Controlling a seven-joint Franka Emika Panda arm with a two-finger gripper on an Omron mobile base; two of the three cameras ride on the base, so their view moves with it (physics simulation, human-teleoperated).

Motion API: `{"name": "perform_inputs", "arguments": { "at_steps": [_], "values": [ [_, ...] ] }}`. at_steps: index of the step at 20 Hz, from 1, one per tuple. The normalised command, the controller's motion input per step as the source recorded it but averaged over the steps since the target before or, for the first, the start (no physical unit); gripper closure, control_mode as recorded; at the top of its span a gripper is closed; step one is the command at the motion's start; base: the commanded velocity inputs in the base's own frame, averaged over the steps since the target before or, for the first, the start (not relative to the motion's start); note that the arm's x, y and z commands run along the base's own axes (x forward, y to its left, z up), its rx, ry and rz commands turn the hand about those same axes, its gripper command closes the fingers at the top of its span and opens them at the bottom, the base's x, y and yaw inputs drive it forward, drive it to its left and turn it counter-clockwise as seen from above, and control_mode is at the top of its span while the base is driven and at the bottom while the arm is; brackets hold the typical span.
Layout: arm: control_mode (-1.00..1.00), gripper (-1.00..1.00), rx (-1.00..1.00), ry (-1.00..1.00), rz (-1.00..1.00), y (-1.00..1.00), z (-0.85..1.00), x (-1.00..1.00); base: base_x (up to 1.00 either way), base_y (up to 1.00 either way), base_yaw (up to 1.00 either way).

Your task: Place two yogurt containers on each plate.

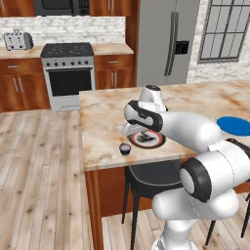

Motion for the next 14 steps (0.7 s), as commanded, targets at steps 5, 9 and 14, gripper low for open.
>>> {"name": "perform_inputs", "arguments": {
  "at_steps": [5,9,14],
  "values": [
    [-1.0,-1.0,-0.08,0.01,0.03,0.04,-0.28,0.42,0.0,0.0,0.0],
    [-1.0,-1.0,-0.08,0.14,-0.11,0.12,-0.37,0.38,0.0,0.0,0.0],
    [-1.0,-1.0,-0.03,0.16,-0.15,0.07,-0.17,0.07,0.0,0.0,0.0]
  ]
}}
